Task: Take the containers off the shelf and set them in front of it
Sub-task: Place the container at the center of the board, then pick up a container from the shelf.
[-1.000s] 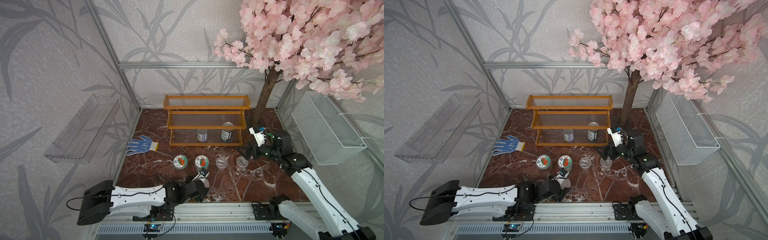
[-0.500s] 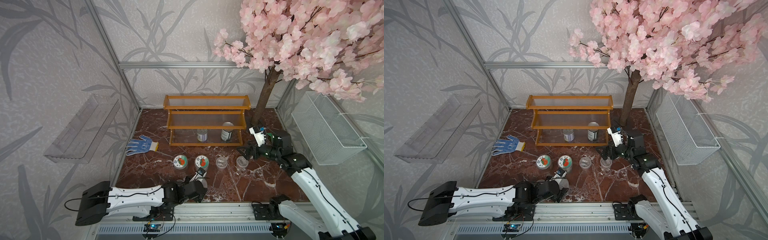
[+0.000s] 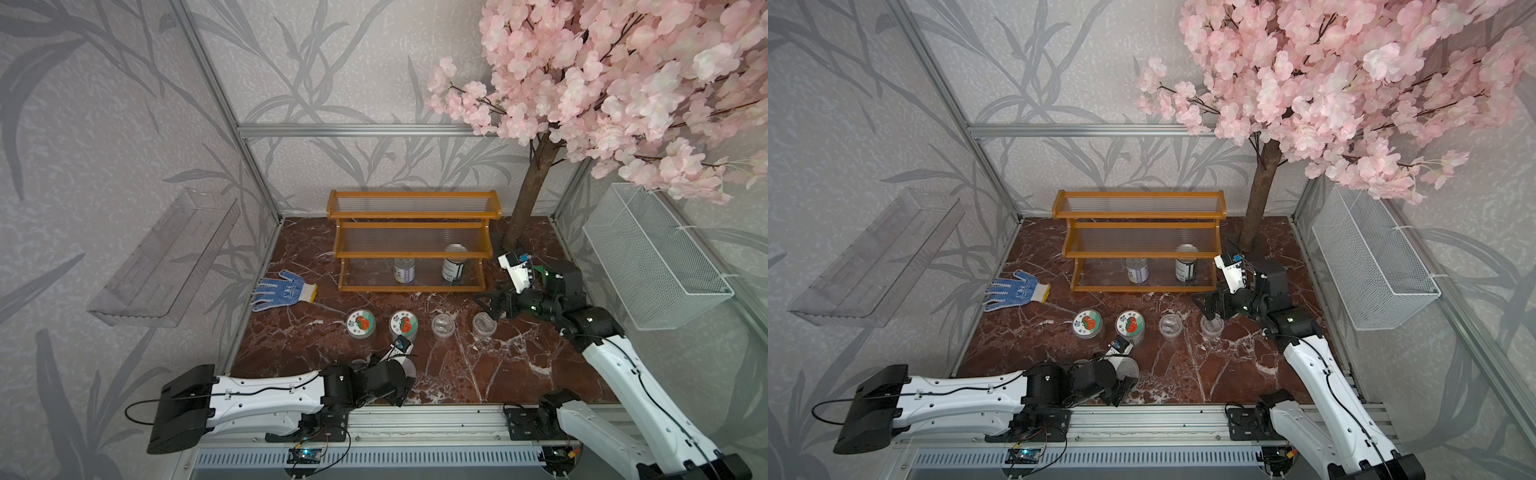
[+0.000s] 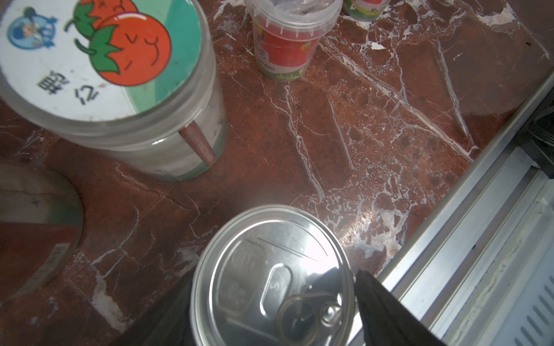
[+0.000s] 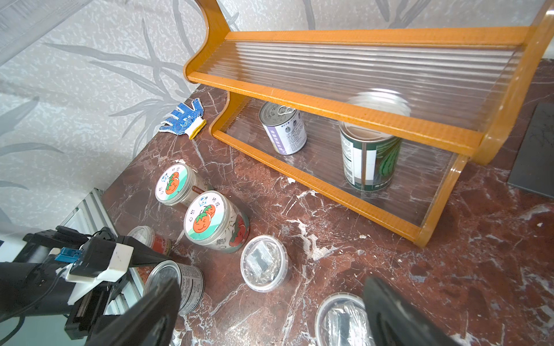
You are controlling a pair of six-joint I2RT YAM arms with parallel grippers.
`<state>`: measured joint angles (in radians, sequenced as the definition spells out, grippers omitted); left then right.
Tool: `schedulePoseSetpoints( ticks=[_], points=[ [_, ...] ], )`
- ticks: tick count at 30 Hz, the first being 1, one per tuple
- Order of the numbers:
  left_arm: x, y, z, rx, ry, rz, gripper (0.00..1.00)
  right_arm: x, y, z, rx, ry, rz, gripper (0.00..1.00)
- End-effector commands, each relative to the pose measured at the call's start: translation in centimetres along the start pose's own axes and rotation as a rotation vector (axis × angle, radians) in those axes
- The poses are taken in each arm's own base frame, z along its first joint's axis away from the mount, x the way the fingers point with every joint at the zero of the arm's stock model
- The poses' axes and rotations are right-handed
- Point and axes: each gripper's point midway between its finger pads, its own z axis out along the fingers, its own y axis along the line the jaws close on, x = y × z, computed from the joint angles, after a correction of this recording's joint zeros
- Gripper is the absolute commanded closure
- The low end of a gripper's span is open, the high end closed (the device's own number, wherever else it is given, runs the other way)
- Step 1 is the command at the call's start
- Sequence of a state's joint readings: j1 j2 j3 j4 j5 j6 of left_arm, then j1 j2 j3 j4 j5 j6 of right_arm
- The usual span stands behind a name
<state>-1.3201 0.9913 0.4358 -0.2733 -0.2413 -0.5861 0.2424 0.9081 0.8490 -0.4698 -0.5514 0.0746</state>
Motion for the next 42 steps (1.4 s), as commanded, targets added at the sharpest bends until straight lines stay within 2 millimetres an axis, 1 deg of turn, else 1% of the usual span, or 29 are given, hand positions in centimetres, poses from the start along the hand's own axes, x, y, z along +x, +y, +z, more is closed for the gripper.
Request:
schedulePoseSetpoints(
  ticks=[1, 5, 7, 10, 15, 17, 19, 23, 25, 27, 30, 33, 36, 42],
  points=[
    [-0.1, 0.2, -0.3, -0.009, 0.003, 0.012, 0.16, -0.2, 0.3, -0.3, -0.007, -0.012, -0.016, 0.01],
    [-0.9, 0.3, -0.6, -0.029, -0.015, 0.019, 0.14, -0.3, 0.4, -0.3, -0.007, -0.013, -0.017, 0.01],
    [-1.8, 0.4, -1.0, -0.045, -0.034, 0.015, 0.11, -0.4, 0.4, -0.3, -0.007, -0.012, -0.017, 0.01],
    [-3.9, 0.4, -2.2, -0.07, -0.074, 0.014, 0.08, -0.5, 0.4, -0.4, -0.006, -0.014, -0.02, 0.01],
    [-7.3, 1.1, -4.1, -0.113, -0.092, 0.006, 0.05, -0.5, 0.5, -0.5, -0.007, -0.013, -0.023, 0.01],
    [-9.3, 1.6, -4.6, -0.115, -0.13, 0.004, 0.04, -0.5, 0.4, -0.3, -0.009, -0.012, -0.021, 0.01],
    [-11.4, 2.7, -4.5, -0.123, -0.165, -0.016, 0.03, -0.5, 0.5, -0.2, -0.017, -0.015, -0.017, 0.01],
    [-15.1, 5.6, -3.6, -0.159, -0.247, -0.065, 0.01, -0.5, 0.6, -0.2, -0.024, -0.026, -0.005, 0.01],
    [-16.4, 7.5, -3.0, -0.19, -0.291, -0.11, 0.0, -0.4, 0.6, -0.2, -0.029, -0.031, 0.007, 0.01],
    [-17.6, 9.6, -2.4, -0.209, -0.33, -0.154, 0.0, -0.3, 0.9, -0.1, -0.045, -0.038, 0.023, 0.01],
    [-18.6, 12.1, -1.7, -0.239, -0.37, -0.197, 0.0, 0.0, 1.1, 0.3, -0.061, -0.041, 0.038, 0.01],
    [-19.1, 13.6, -0.7, -0.266, -0.388, -0.195, 0.0, 0.3, 1.1, 0.6, -0.065, -0.033, 0.038, 0.01],
    [-19.4, 14.8, 1.1, -0.285, -0.377, -0.21, 0.0, 0.4, 1.0, 1.0, -0.063, -0.03, 0.04, 0.01],
    [-20.7, 15.7, 5.0, -0.293, -0.346, -0.232, 0.0, 0.7, 0.6, 1.4, -0.043, -0.02, 0.037, 0.01]
  ],
)
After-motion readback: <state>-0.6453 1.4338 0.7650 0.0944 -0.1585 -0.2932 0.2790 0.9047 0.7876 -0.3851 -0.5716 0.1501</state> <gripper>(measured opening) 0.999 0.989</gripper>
